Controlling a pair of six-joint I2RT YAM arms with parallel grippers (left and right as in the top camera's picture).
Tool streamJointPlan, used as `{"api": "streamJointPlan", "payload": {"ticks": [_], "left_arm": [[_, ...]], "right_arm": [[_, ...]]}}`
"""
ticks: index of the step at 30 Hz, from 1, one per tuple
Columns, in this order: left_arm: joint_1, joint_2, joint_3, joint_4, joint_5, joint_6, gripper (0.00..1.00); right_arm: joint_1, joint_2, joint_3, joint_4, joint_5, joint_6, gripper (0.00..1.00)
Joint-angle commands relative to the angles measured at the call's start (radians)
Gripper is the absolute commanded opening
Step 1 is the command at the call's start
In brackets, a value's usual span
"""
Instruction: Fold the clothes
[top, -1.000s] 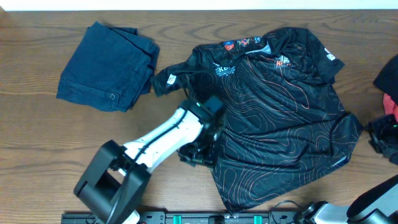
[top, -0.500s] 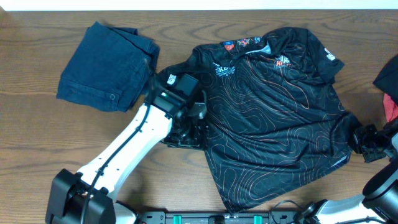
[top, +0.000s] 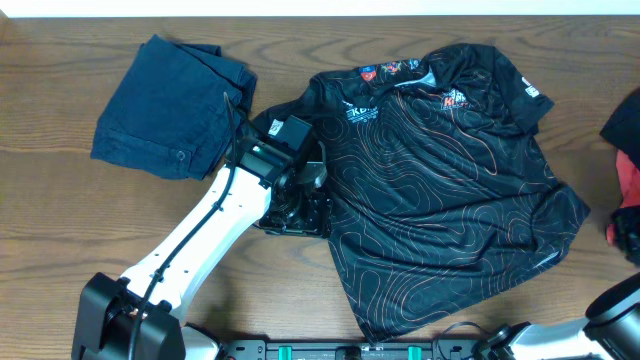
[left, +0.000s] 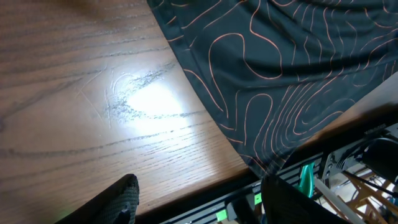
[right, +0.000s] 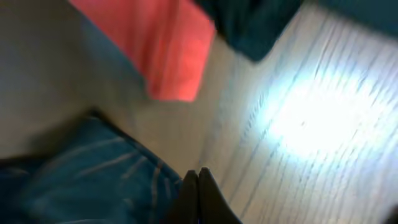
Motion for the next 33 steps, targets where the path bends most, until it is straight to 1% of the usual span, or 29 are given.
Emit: {"api": "streamJointPlan", "payload": {"ticks": [1,2,5,7,13,17,20,25,27,28,29,31,33], "left_arm": [[0.004,-0.021,0.019,0.009,-0.012,0.017,0.65],[0.004,-0.021,0.019,0.013,-0.012,0.017,0.66],[0.004,-0.021,0.019,0.026,-0.013,0.017,0.66],[0.004,-0.021,0.019,0.026,-0.012,0.017,0.66],[0.004,-0.021,0.019,0.023,-0.012,0.017,0.66],[0.004,-0.021,0.019,0.023,-0.012,0.016,0.66],[0.004,-0.021,0.019,0.023,-0.012,0.016,0.66],[0.004,-0.021,0.019,0.022,-0.012,0.016,0.66],[0.004,-0.021,0.019,0.022,-0.012,0.016,0.66],[0.004,-0.021,0.019,0.022,-0.012,0.017,0.66],[0.004,-0.021,0.019,0.022,-0.012,0.017,0.66],[0.004,-0.021,0.019,0.023,-0.013,0.017,0.66],[0.004,-0.021,0.019,0.023,-0.013,0.017,0.66]], "right_arm": [[0.011,-0.034,0.035,-0.005,-0.087,-0.014,0.01],[0.023,-0.034,0.033,-0.006,-0.115,-0.014,0.01],[0.067,-0.024,0.000,0.018,-0.121,-0.013,0.01],[0.097,-0.013,-0.034,0.063,-0.121,-0.010,0.01],[0.156,0.027,-0.159,0.266,-0.122,0.077,0.01],[0.157,0.055,-0.183,0.325,-0.116,0.077,0.01],[0.155,0.070,-0.186,0.337,-0.038,0.077,0.01],[0.124,0.072,-0.186,0.318,0.236,0.076,0.01],[0.095,0.072,-0.186,0.320,0.250,0.077,0.01],[0.081,0.072,-0.185,0.324,0.237,0.077,0.01],[0.065,0.072,-0.183,0.331,0.177,0.071,0.01],[0.040,0.071,-0.169,0.346,-0.053,-0.056,0.01],[0.034,0.071,-0.165,0.360,-0.241,-0.114,0.01]]}}
